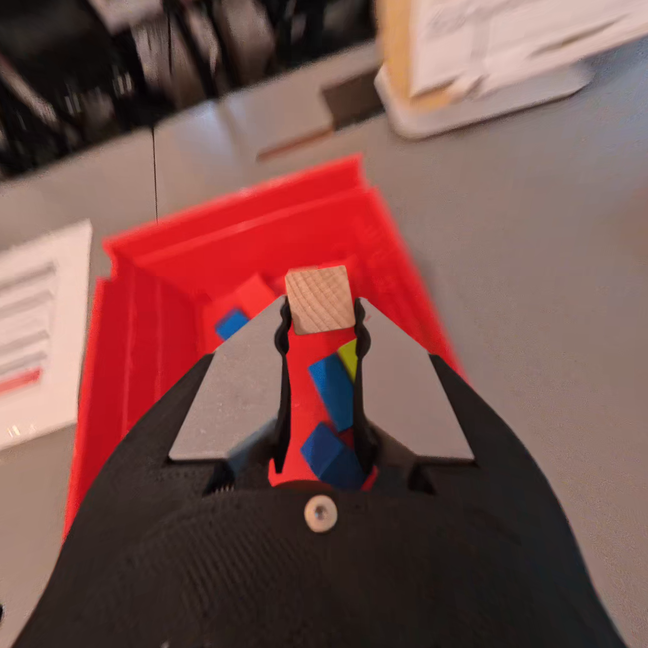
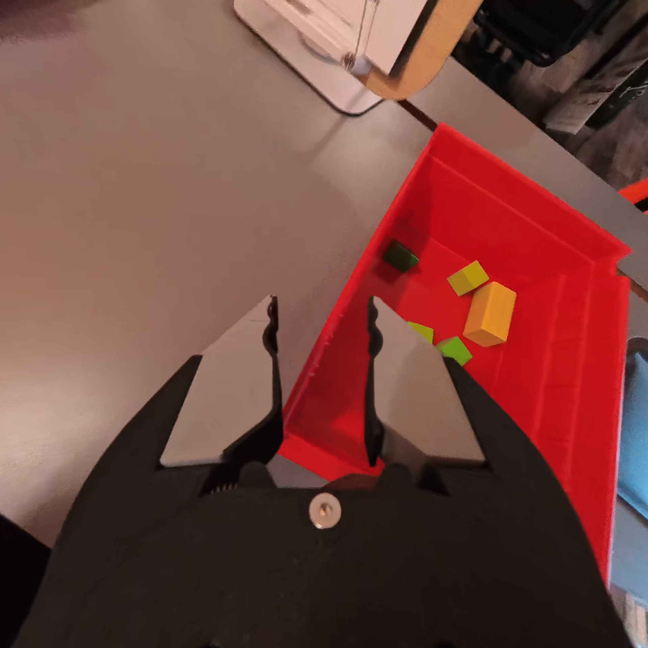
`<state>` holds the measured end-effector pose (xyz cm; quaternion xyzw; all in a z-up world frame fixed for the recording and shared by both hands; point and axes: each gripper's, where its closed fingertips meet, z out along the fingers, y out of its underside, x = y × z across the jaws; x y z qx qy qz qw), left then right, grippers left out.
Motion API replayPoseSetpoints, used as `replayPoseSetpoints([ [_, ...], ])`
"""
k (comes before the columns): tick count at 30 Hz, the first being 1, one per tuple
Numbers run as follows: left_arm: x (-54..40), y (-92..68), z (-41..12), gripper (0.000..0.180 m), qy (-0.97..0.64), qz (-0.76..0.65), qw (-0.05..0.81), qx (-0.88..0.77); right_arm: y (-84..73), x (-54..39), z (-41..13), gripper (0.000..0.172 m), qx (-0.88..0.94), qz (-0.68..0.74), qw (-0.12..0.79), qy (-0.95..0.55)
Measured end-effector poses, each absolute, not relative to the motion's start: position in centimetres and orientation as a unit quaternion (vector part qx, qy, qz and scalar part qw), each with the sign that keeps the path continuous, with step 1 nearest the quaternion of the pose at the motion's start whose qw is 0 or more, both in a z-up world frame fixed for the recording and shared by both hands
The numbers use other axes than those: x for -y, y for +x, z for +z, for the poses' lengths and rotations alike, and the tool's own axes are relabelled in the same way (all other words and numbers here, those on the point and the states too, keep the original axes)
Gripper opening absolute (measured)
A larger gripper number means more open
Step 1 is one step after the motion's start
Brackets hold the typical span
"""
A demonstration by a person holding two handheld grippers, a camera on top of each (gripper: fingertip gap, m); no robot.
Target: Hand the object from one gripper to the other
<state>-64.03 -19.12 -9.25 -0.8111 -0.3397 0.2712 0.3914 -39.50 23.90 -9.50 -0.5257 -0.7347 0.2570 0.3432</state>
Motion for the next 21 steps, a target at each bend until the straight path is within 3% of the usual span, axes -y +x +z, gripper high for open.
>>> replayPoseSetpoints([
  [5,8.1,-51.9,0.1,0.032,-0.779,0.339,0.522,0.074,-40.4,-20.6,-3.0,0.054,0.669,0.403,0.363,-0.508],
  [8,2.3,-45.8,1.1,0.032,-0.759,0.416,0.499,-0.047,-38.6,-11.8,1.2,0.060,0.653,0.599,0.226,-0.404],
  [12,-4.0,-40.1,0.0,0.032,-0.734,0.454,0.480,-0.155,-37.4,-5.5,1.5,0.070,0.658,0.658,0.078,-0.358],
  [14,-5.8,-38.7,-0.4,0.032,-0.721,0.469,0.477,-0.181,-37.4,-4.4,0.8,0.065,0.667,0.654,0.059,-0.352],
  [19,-7.8,-37.2,-0.8,0.032,-0.714,0.452,0.497,-0.199,-37.8,-4.4,-1.0,0.032,0.680,0.642,0.043,-0.352],
  [21,-8.2,-37.6,-1.3,0.030,-0.724,0.438,0.499,-0.189,-37.9,-5.1,-1.5,0.032,0.689,0.630,0.068,-0.353],
])
